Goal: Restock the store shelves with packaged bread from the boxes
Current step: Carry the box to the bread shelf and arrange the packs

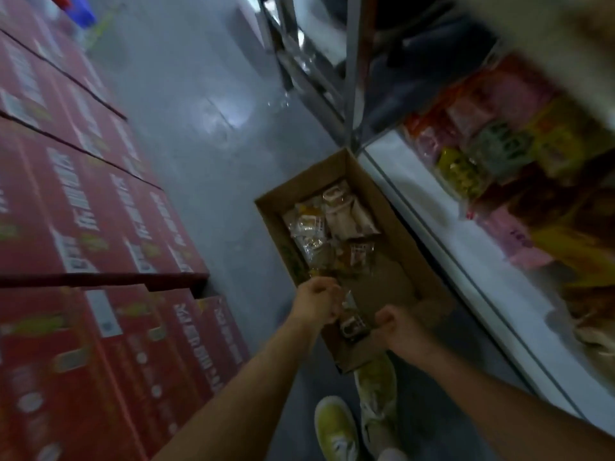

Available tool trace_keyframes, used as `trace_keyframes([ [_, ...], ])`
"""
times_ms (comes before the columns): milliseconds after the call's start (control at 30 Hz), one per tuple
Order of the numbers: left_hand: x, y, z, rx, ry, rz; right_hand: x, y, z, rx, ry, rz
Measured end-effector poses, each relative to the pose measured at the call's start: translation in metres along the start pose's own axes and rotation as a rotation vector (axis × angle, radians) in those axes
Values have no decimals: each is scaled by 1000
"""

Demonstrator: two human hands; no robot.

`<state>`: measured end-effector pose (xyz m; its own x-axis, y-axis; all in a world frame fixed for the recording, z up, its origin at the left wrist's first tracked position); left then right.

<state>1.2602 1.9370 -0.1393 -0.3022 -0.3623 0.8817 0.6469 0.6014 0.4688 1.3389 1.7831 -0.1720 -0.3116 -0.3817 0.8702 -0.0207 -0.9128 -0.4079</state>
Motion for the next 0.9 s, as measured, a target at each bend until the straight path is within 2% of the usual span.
trace_keyframes([
  [167, -102, -24, -10, -448, -15, -129, -93, 28, -21, 3, -15, -100],
  [300, -181, -32, -21, -818, -21, -255, -163, 54, -45, -40, 34, -161],
  [367, -215, -36, -26, -1016, 15, -264, -193, 66, -59, -69, 54, -187],
  [467, -250, -47, -24, -1437, 101, -219, -233, 92, -81, -79, 65, -220],
  [533, -263, -52, -27, -1623, 135, -250, -280, 135, -112, -118, 16, -233],
  [700, -295, -63, -25, -1672, 169, -287, -322, 169, -146, -85, -36, -265],
  [800, -302, -59, -19, -1563, 133, -236, -278, 122, -120, -102, -33, -263],
  [900, -304, -54, -17, -1462, 115, -182, -261, 103, -114, -87, -124, -254],
])
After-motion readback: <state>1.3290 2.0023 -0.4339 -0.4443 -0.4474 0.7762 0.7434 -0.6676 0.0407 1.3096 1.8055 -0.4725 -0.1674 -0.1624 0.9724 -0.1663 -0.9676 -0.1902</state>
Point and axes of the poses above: each hand's wrist, its own x-axis away from the middle knuckle, its own z-axis out of the back of the hand, y = z × x, the point moved 5 cm from there along -x, towards the middle knuckle, and after that the axes turned 8 degrees about x, right-handed, at the moved point
